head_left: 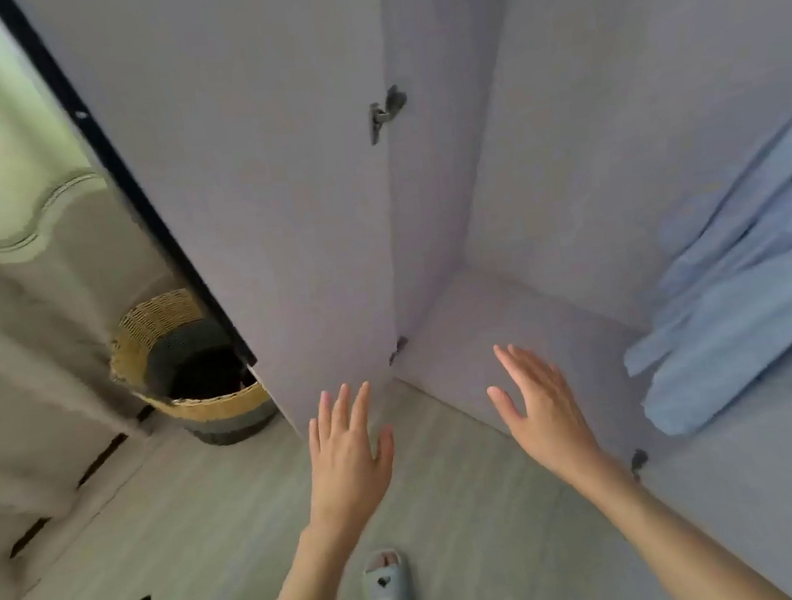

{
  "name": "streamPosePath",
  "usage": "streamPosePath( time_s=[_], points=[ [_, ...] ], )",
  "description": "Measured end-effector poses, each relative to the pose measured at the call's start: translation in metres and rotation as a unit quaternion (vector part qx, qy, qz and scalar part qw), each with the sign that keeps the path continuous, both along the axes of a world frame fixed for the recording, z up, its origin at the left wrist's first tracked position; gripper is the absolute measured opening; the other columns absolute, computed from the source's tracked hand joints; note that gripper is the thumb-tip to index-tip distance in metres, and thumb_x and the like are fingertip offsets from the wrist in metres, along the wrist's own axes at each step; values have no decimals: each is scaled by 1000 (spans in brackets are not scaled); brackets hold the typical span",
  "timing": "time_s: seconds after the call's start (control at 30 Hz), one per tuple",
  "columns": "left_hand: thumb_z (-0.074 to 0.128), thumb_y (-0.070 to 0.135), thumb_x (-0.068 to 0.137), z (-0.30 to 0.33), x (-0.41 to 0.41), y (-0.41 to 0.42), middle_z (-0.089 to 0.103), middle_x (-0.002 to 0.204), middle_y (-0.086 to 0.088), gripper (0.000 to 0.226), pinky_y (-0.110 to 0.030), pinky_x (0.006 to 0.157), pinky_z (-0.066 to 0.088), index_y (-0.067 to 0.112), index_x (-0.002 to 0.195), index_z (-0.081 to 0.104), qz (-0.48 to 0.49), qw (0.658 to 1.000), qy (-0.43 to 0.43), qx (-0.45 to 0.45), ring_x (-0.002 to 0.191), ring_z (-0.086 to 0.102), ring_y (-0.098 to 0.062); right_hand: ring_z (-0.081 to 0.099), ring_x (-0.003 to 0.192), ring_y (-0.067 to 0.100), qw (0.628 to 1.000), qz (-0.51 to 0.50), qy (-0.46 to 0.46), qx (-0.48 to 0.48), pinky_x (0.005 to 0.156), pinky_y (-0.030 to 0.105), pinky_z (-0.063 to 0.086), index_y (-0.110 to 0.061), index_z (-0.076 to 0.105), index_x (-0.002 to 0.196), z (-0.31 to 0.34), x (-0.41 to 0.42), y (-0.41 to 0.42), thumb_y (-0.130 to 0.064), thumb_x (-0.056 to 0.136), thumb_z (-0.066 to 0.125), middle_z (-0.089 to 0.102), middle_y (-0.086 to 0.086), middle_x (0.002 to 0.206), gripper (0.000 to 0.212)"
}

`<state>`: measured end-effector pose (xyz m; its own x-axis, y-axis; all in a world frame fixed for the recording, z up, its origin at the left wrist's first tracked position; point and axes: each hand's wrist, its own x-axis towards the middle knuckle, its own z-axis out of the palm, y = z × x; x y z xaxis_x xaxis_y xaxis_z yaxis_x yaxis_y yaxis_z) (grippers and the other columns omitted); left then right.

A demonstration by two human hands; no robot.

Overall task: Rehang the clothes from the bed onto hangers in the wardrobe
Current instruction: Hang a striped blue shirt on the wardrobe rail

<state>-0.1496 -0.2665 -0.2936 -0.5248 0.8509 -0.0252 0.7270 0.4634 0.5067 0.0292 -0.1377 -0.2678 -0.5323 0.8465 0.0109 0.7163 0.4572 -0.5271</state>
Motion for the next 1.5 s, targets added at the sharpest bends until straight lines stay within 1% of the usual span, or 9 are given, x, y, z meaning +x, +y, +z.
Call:
streamPosePath(
  time_s=[0.23, 0.47, 0.63, 0.73, 0.87, 0.97, 1.17, 1.37, 1.5],
  points=[
    [31, 42, 85, 8, 10, 130, 51, 133, -19, 61, -59, 98, 35, 9, 132, 49, -226, 974, 22, 2, 128, 39, -45, 52, 119, 37, 986, -159, -15, 41, 98, 58, 39, -4, 53, 129, 17, 59, 76, -46, 87, 34, 58, 19, 126, 62],
    [37, 38, 85, 30, 36, 253, 62, 117, -19, 49, -59, 81, 45, 9, 120, 57, -357, 931, 73, 33, 109, 57, -44, 20, 142, 23, 956, -287, 12, 61, 115, 39, 7, -15, 30, 144, 39, 101, 124, -29, 97, 45, 31, 7, 150, 52],
    [34, 39, 82, 42, 95, 311, 59, 122, -19, 56, -57, 87, 44, 7, 122, 58, -457, 888, 52, 32, 114, 54, -44, 37, 132, 38, 921, -369, 55, 110, 107, 56, 30, -5, 43, 137, 48, 147, 151, -15, 92, 55, 46, 19, 138, 48],
    [13, 53, 82, 52, 135, 339, 29, 150, -8, 73, -42, 116, 17, 17, 143, 32, -472, 880, 20, 42, 142, 18, -28, 40, 129, 36, 899, -405, 98, 136, 107, 48, 34, -2, 45, 135, 62, 179, 181, -10, 91, 55, 47, 20, 136, 45],
    [32, 34, 100, 66, 186, 383, 19, 154, -2, 49, -26, 115, 3, 22, 146, 21, -472, 876, -33, 96, 144, 7, -18, 44, 124, 22, 872, -422, 181, 169, 103, 18, 27, -5, 45, 135, 92, 216, 231, -4, 94, 47, 48, 10, 135, 41],
    [37, 27, 99, 89, 226, 411, 31, 148, -1, 46, -14, 109, 7, 18, 143, 29, -463, 871, -104, 128, 140, 20, -16, 45, 115, 9, 843, -448, 263, 141, 94, 8, 26, -8, 47, 134, 112, 239, 263, -9, 97, 43, 51, 2, 128, 37],
    [40, 27, 98, 120, 295, 460, 42, 138, -5, 43, -12, 103, 20, 13, 139, 37, -472, 849, -164, 175, 129, 38, -17, 58, 103, 14, 747, -468, 470, 44, 93, 23, 39, -8, 52, 127, 128, 266, 309, -21, 101, 34, 61, 10, 120, 35],
    [41, 29, 98, 128, 335, 481, 44, 136, -2, 43, -15, 100, 28, 15, 138, 38, -467, 844, -202, 173, 125, 41, -15, 49, 124, 18, 773, -410, 483, -22, 101, 24, 23, -43, 72, 63, 131, 268, 315, -51, 98, 19, 60, 12, 124, 64],
    [47, 29, 95, 123, 339, 487, 54, 120, -2, 40, -26, 90, 45, 11, 131, 47, -434, 857, -206, 189, 109, 53, -14, 52, 112, 1, 776, -409, 479, -18, 86, 0, 23, -23, 74, 66, 132, 267, 323, -44, 100, 16, 65, -3, 114, 71]
  ],
)
